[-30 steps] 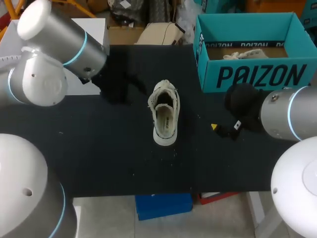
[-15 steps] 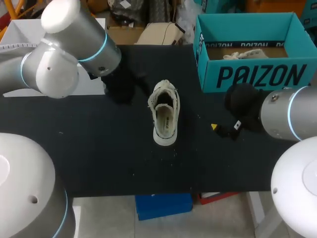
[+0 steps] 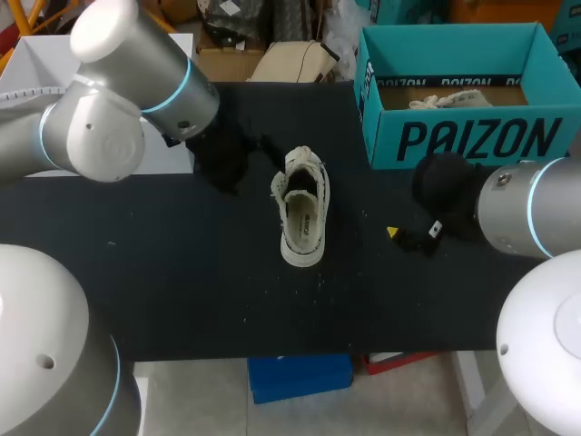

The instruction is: Take the shoe out of the shoebox, open the shoe tongue, remove and reinsert the insole, then place the shoe into the shoebox

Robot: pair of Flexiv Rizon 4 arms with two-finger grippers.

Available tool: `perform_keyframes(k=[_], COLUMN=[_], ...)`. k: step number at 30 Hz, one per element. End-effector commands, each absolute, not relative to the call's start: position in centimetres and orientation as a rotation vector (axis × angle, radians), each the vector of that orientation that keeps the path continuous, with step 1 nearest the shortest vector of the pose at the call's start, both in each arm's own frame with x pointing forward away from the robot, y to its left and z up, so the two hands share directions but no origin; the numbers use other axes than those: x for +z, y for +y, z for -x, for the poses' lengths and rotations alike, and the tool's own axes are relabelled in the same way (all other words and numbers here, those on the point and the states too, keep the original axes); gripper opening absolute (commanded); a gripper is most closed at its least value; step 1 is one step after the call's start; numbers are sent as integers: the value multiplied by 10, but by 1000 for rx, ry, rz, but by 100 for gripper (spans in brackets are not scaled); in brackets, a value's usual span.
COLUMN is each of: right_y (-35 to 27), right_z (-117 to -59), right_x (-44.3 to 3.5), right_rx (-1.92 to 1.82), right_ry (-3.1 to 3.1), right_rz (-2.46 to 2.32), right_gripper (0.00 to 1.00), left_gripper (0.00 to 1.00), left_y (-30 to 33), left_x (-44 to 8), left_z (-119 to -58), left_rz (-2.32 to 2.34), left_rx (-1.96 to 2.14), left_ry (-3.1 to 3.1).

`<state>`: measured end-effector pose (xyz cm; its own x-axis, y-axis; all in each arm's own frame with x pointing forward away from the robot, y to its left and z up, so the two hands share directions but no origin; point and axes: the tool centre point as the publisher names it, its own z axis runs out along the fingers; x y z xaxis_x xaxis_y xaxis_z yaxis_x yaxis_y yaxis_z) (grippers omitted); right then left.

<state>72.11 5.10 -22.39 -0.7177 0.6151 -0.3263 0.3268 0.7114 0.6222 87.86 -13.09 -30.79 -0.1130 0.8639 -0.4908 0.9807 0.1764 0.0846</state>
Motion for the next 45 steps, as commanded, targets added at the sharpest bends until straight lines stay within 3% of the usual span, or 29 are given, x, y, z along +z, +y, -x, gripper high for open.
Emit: perform_keyframes(k=[1,40,45], right_y=[51,51,51], right_z=[-720,-720,-720], right_x=[-225,-225,-225], right_rx=[735,735,735], right_ry=[2391,2391,2391], right_rz=[-718,-718,-718], right_gripper=[100,100,100], left_gripper=[100,100,100], left_y=[-131,-131,-124], left_x=[-308,-308,-302], left_z=[-878,-878,-874], left_rz=[-1736,-1736,-1477], left_rx=[-361,-361,-578], left_ry=[2028,2028,2217])
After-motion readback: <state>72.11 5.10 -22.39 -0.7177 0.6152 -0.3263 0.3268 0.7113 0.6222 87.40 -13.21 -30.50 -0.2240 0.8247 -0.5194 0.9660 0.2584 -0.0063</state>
